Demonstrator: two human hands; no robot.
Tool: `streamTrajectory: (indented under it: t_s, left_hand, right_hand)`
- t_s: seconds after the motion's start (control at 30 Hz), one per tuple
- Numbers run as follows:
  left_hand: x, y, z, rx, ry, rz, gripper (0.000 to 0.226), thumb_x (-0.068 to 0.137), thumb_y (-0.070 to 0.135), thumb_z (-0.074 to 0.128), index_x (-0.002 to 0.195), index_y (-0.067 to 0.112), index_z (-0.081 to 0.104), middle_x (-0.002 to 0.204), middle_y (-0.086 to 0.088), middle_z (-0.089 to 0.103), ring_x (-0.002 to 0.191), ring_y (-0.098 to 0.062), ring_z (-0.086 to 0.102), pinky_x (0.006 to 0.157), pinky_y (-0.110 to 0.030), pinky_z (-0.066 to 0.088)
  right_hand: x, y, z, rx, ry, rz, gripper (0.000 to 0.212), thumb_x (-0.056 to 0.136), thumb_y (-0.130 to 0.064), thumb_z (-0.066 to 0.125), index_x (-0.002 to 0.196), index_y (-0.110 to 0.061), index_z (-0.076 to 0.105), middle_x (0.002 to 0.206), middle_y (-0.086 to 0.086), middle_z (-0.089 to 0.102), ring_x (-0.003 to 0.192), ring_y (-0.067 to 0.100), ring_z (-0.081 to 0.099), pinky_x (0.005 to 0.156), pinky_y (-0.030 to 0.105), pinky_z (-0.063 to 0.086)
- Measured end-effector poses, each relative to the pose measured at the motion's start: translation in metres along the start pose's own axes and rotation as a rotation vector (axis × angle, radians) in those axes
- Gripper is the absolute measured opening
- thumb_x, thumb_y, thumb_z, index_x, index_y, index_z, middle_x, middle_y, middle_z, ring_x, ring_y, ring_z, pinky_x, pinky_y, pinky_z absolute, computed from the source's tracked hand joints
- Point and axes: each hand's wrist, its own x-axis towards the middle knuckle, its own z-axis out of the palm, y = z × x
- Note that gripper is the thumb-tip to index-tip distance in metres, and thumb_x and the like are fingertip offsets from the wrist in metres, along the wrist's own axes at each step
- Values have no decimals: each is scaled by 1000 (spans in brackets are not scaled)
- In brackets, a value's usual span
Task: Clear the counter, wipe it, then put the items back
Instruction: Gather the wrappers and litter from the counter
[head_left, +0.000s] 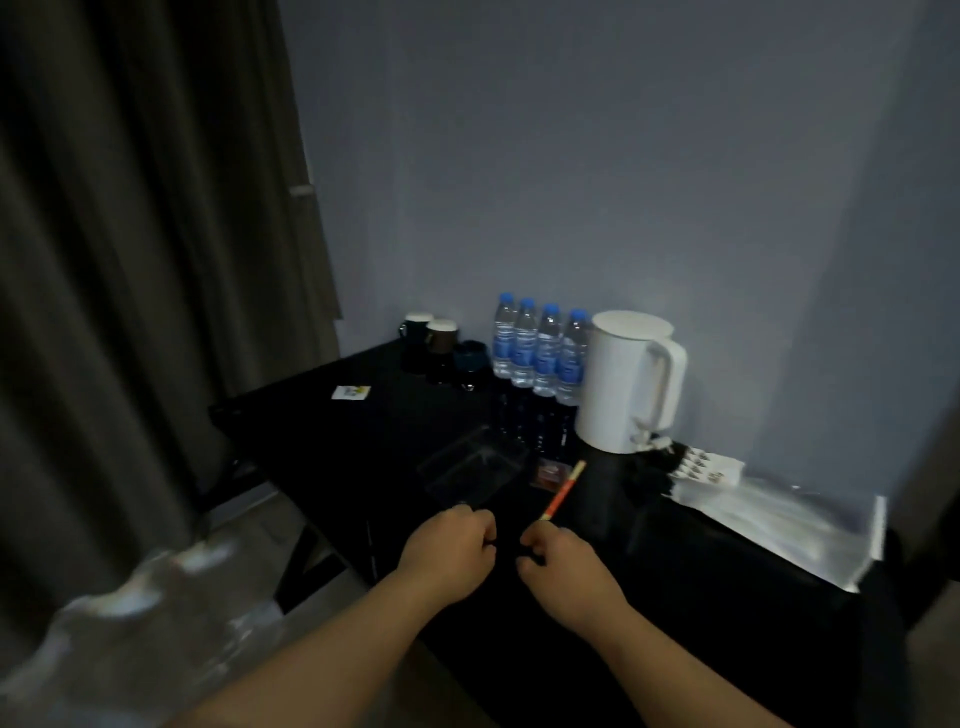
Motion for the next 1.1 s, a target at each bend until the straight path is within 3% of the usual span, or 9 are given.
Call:
streamTrajectory:
  t_s: [0.27,0.6,0.8,1.1]
  left_hand:
    - [15,-114,-21,-17,11,-88,28,95,29,47,121,19,56,119,-2,54,107,-17,55,89,-34,50]
    - [102,-229,-47,-77,61,-131,27,95,26,47,120,20,57,118,0,55,105,-15,56,83,-25,46]
    - [173,-295,-67,-81,0,-149,29,95,26,47,122,20,56,120,-1,55,108,-16,55,85,-25,45]
    - [257,-378,-61,-201,-96,-165,28,94,24,50,120,19,59,119,-2,57,107,-15,57,91,-29,48]
  right_hand:
    - [59,-75,53,-23,-73,-73,34,94,-28,50,127,-21,49,124,1,51,110,14,53,89,25,46]
    - [195,-123,86,2,-164,-121,30,94,-27,49,123,-19,50,120,3,50,108,14,52,92,27,46]
    - [297,-155,120,25,-236,-84,33,95,-29,48,126,-19,49,122,4,51,109,15,51,93,27,46]
    - [376,-171,155,-9,-326,59,34,95,-30,46,128,-20,47,127,2,49,111,14,51,93,25,44]
